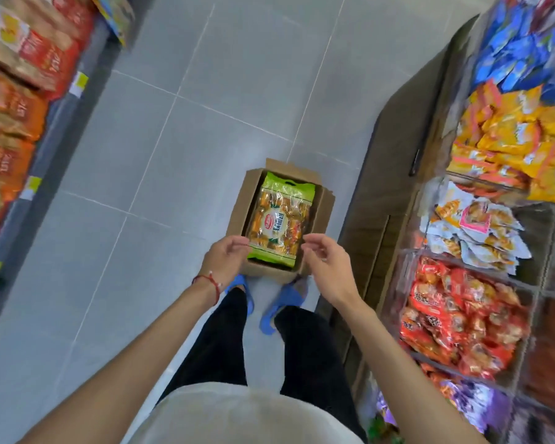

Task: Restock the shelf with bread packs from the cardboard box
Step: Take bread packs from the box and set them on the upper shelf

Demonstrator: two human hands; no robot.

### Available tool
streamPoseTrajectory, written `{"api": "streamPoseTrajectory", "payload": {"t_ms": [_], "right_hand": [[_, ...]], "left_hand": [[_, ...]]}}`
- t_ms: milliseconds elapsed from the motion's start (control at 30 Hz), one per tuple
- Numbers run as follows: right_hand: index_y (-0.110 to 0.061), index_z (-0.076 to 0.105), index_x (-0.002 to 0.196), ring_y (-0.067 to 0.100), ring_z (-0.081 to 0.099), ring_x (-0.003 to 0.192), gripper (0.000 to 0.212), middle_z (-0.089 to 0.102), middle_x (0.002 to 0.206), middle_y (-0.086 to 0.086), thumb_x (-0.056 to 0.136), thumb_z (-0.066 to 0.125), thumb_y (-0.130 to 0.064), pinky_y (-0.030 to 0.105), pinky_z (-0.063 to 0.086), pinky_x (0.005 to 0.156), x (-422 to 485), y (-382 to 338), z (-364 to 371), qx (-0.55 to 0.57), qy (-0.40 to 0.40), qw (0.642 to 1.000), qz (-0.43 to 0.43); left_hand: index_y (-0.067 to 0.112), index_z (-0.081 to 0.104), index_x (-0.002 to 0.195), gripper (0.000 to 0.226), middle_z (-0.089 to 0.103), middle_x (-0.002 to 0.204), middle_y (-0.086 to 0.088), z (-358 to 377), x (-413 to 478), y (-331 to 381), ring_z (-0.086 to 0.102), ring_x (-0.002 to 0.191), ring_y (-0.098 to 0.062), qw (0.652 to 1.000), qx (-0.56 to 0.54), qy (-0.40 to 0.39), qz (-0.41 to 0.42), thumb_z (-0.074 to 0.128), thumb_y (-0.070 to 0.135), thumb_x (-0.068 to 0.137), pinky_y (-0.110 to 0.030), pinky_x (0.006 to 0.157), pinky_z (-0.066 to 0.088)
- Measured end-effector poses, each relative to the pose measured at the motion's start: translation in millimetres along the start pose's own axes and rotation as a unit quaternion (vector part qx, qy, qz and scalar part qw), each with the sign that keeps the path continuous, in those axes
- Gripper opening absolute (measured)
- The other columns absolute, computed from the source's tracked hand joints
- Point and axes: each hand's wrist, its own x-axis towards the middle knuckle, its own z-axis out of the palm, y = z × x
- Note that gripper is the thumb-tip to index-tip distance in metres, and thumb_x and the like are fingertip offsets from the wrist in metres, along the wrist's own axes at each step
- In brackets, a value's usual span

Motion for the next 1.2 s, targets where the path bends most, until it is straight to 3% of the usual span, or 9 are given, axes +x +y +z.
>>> {"api": "streamPoseTrajectory", "payload": {"t_ms": [133,300,433,533,700,867,967,1067,1200], "right_hand": [[-0.022,0.063,0.125,-0.004,0.060,0.096,0.022,0.064,0.104,-0.019,0.105,0.056,-0.017,0.010,0.048,0.078,67,12,-14,-0.093,-0.061,0.994,-0.020],[-0.014,0.063,0.132,0.005,0.062,0.100,0.029,0.066,0.115,-0.007,0.105,0.055,-0.018,0.032,0.055,0.097,165,49,-18,-0.201,-0.118,0.971,-0.050],[-0.015,0.059,0.137,0.022,0.063,0.114,0.033,0.064,0.131,0.005,0.104,0.053,-0.018,0.043,0.054,0.100,244,86,-12,-0.339,-0.200,0.915,-0.089],[-0.015,0.058,0.138,0.030,0.059,0.124,0.036,0.058,0.140,0.010,0.103,0.054,-0.018,0.050,0.051,0.104,299,117,-1,-0.416,-0.246,0.867,-0.122],[-0.015,0.048,0.149,0.030,0.047,0.138,0.045,0.049,0.148,0.008,0.105,0.053,-0.020,0.044,0.041,0.113,373,155,20,-0.454,-0.222,0.855,-0.114],[-0.014,0.045,0.151,0.031,0.054,0.131,0.051,0.044,0.154,0.009,0.102,0.058,-0.021,0.042,0.041,0.111,433,174,46,-0.468,-0.189,0.851,-0.148],[-0.013,0.042,0.153,0.026,0.059,0.115,0.052,0.043,0.155,0.008,0.104,0.056,-0.021,0.026,0.033,0.093,462,180,59,-0.471,-0.170,0.851,-0.156],[-0.013,0.040,0.154,0.026,0.057,0.116,0.053,0.045,0.154,0.008,0.104,0.055,-0.023,0.017,0.016,0.072,486,188,67,-0.477,-0.155,0.850,-0.162],[-0.012,0.037,0.156,0.024,0.056,0.111,0.055,0.044,0.156,0.008,0.105,0.054,-0.025,0.023,0.026,0.084,503,198,75,-0.493,-0.155,0.843,-0.146]], "left_hand": [[0.023,0.061,0.082,0.016,0.062,0.095,-0.004,28,42,-13,0.059,0.091,-0.019,0.997,-0.014,0.004,-0.070,0.054,0.016,0.095,-0.027,0.077,0.044],[0.025,0.056,0.077,0.023,0.055,0.087,-0.002,71,110,-41,0.053,0.085,-0.018,0.985,-0.084,0.034,-0.148,0.051,0.011,0.095,-0.022,0.062,0.039],[0.026,0.055,0.077,0.021,0.057,0.086,0.002,108,170,-82,0.057,0.077,-0.015,0.967,-0.125,0.055,-0.214,0.050,0.015,0.095,-0.024,0.062,0.042],[0.023,0.056,0.077,0.015,0.060,0.091,-0.001,138,212,-118,0.059,0.088,-0.019,0.956,-0.126,0.055,-0.259,0.052,0.023,0.091,-0.032,0.080,0.050],[0.017,0.049,0.069,0.021,0.056,0.093,-0.007,163,277,-163,0.053,0.089,-0.019,0.945,-0.124,0.074,-0.295,0.051,0.019,0.090,-0.036,0.090,0.047],[0.014,0.046,0.068,0.024,0.051,0.082,-0.012,162,336,-211,0.050,0.082,-0.024,0.911,-0.185,0.106,-0.353,0.053,0.012,0.091,-0.034,0.076,0.044],[0.008,0.059,0.091,0.014,0.058,0.100,-0.012,163,362,-240,0.056,0.091,-0.026,0.891,-0.198,0.125,-0.388,0.060,0.022,0.087,-0.038,0.093,0.049],[0.005,0.058,0.121,0.036,0.057,0.106,-0.010,168,376,-250,0.057,0.098,-0.026,0.888,-0.187,0.120,-0.403,0.061,0.023,0.091,-0.041,0.099,0.049],[-0.002,0.049,0.136,0.047,0.055,0.127,-0.020,178,389,-258,0.055,0.119,-0.034,0.890,-0.197,0.091,-0.401,0.057,0.017,0.094,-0.041,0.102,0.045]]}}
